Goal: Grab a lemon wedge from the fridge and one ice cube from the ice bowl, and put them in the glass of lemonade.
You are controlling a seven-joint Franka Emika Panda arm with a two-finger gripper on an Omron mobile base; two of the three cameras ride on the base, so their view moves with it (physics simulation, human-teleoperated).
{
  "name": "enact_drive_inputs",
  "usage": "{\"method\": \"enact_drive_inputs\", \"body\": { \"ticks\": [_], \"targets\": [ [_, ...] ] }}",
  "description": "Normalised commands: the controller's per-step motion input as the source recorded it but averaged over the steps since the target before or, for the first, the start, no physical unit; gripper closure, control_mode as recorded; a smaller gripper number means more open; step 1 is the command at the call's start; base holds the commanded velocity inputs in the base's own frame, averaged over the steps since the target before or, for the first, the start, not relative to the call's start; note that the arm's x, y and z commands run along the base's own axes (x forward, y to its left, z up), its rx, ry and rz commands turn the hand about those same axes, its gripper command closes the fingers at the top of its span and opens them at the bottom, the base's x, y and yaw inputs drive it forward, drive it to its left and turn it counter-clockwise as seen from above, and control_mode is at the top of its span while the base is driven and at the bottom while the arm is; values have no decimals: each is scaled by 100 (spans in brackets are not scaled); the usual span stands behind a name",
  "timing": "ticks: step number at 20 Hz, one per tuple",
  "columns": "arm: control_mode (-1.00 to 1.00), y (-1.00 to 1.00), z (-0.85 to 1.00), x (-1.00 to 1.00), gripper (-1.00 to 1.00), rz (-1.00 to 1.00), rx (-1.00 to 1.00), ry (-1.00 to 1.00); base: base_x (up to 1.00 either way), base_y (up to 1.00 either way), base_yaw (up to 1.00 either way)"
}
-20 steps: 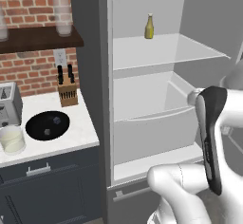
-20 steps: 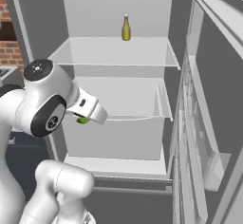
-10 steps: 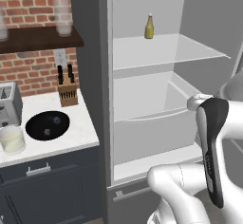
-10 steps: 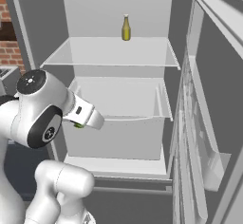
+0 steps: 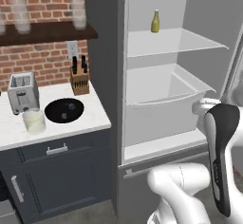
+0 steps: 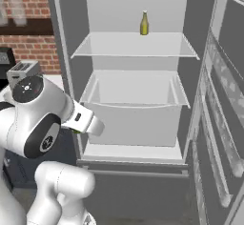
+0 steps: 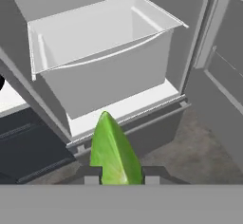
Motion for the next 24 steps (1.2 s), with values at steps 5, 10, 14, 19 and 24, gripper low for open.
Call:
{"method": "enact_drive_inputs", "body": {
  "ticks": [5, 10, 14, 19, 24],
  "targets": [
    [100, 0, 0, 0, 100, 0, 0, 0, -34, 100, -15],
    [100, 0, 0, 0, 100, 0, 0, 0, 6, 100, -19],
    [100, 0, 0, 0, 100, 0, 0, 0, 14, 100, -12],
    [100, 0, 0, 0, 100, 0, 0, 0, 36, 95, 1],
    [100, 0, 0, 0, 100, 0, 0, 0, 76, 46, 13]
  ]
}}
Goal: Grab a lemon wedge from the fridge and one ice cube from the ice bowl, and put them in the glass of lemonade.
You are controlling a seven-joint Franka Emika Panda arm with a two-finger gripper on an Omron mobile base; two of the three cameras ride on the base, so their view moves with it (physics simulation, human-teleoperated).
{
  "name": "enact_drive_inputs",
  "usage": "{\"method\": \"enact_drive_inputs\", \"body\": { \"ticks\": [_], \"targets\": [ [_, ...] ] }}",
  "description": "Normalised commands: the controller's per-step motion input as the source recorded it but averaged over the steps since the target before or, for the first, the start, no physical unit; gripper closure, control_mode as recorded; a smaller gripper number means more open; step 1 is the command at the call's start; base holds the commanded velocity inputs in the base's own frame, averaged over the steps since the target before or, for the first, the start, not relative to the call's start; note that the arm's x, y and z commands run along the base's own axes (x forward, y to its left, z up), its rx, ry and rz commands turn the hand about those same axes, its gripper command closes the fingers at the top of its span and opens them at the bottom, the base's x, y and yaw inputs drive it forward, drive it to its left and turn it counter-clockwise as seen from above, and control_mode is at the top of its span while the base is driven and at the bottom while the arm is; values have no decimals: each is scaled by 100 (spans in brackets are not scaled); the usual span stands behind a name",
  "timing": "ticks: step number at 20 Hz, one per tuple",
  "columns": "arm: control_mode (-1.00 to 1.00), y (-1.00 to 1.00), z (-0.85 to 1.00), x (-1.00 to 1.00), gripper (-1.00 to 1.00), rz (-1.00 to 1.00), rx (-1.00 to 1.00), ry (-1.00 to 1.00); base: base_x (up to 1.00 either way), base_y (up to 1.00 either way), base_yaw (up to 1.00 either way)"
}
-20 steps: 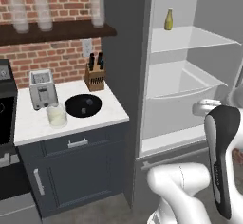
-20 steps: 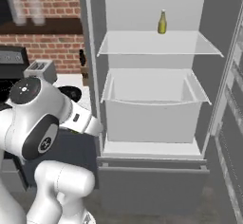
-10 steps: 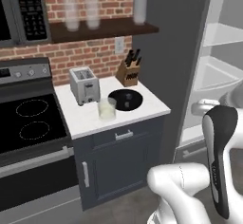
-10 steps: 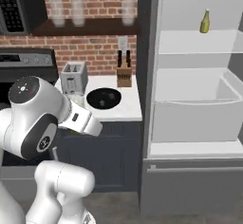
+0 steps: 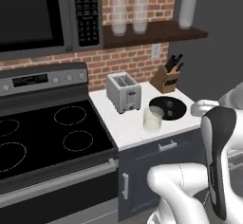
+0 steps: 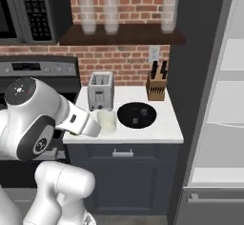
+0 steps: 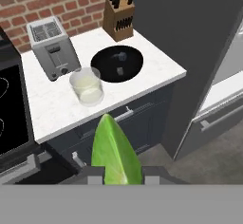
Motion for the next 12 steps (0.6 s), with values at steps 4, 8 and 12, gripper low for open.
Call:
{"method": "enact_drive_inputs", "body": {
  "ticks": [4, 8, 12],
  "targets": [
    [100, 0, 0, 0, 100, 0, 0, 0, 59, 3, 9],
    [100, 0, 0, 0, 100, 0, 0, 0, 44, -10, 11],
    [100, 0, 0, 0, 100, 0, 0, 0, 38, -15, 17]
  ]
}}
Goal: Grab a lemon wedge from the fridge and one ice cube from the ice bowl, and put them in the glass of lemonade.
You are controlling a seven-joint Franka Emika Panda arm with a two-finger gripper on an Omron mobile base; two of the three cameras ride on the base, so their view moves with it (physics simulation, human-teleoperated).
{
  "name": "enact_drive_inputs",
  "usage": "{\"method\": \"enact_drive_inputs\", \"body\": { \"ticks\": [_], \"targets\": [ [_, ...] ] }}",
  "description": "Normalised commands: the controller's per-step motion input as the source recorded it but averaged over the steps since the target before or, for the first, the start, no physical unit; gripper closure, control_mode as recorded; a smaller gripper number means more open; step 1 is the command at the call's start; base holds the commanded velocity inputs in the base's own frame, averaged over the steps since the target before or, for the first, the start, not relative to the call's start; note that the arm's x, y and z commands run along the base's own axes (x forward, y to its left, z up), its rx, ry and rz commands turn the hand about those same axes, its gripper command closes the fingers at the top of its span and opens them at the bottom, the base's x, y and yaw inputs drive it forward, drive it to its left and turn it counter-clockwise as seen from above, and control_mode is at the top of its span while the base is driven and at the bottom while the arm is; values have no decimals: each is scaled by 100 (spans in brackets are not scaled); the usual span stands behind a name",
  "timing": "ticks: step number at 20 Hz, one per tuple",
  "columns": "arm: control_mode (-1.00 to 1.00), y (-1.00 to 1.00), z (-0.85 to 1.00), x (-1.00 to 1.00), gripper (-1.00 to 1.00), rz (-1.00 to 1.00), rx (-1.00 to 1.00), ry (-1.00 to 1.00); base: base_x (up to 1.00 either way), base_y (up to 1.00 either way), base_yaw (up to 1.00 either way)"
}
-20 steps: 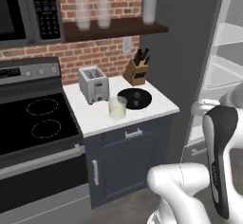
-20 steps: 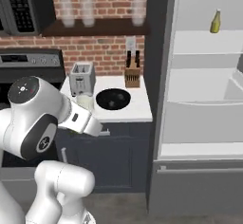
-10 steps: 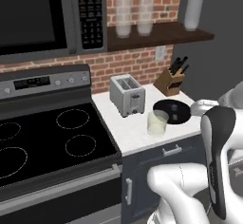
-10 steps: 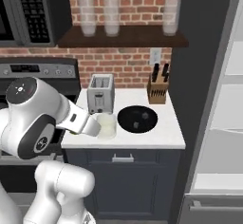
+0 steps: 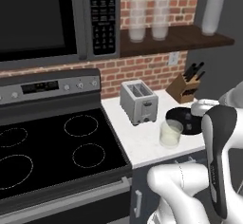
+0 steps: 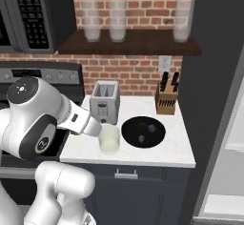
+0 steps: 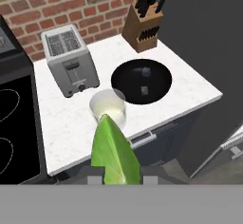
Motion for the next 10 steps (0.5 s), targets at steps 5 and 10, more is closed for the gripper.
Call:
{"method": "enact_drive_inputs", "body": {
  "ticks": [5, 10],
  "targets": [
    [100, 0, 0, 0, 100, 0, 0, 0, 12, -33, 21],
    [100, 0, 0, 0, 100, 0, 0, 0, 0, -53, 15]
  ]
}}
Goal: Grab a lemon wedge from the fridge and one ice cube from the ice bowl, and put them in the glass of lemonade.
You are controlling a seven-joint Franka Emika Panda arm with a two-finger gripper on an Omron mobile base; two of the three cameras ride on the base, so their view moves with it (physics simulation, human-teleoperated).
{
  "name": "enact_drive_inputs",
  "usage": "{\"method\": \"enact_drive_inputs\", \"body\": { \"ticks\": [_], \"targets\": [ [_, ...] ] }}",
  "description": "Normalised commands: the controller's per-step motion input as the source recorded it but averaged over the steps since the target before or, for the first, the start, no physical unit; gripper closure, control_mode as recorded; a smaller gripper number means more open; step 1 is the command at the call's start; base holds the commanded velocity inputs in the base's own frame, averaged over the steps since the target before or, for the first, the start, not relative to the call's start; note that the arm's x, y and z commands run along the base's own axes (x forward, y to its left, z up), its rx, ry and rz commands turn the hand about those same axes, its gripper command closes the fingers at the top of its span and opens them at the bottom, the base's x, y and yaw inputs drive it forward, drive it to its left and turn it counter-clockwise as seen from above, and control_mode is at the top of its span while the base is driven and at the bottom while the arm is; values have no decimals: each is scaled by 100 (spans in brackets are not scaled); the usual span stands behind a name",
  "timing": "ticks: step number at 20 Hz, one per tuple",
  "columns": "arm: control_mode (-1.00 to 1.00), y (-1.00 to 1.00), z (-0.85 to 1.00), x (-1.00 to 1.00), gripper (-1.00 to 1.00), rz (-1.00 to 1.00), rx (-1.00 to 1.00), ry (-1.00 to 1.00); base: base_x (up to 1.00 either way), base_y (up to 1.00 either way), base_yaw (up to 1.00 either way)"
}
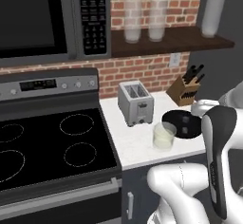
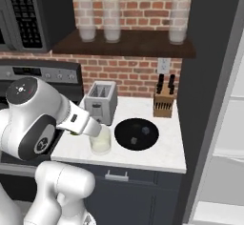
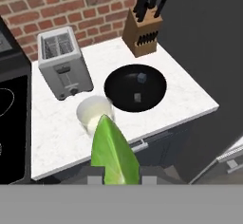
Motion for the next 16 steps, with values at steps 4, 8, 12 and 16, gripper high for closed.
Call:
{"method": "enact_drive_inputs", "body": {
  "ticks": [4, 8, 12, 16],
  "targets": [
    [100, 0, 0, 0, 100, 0, 0, 0, 0, -31, 13],
    [100, 0, 0, 0, 100, 0, 0, 0, 29, 7, 15],
    [100, 0, 0, 0, 100, 0, 0, 0, 61, 10, 17],
    [100, 0, 0, 0, 100, 0, 0, 0, 6, 0, 6]
  ]
}}
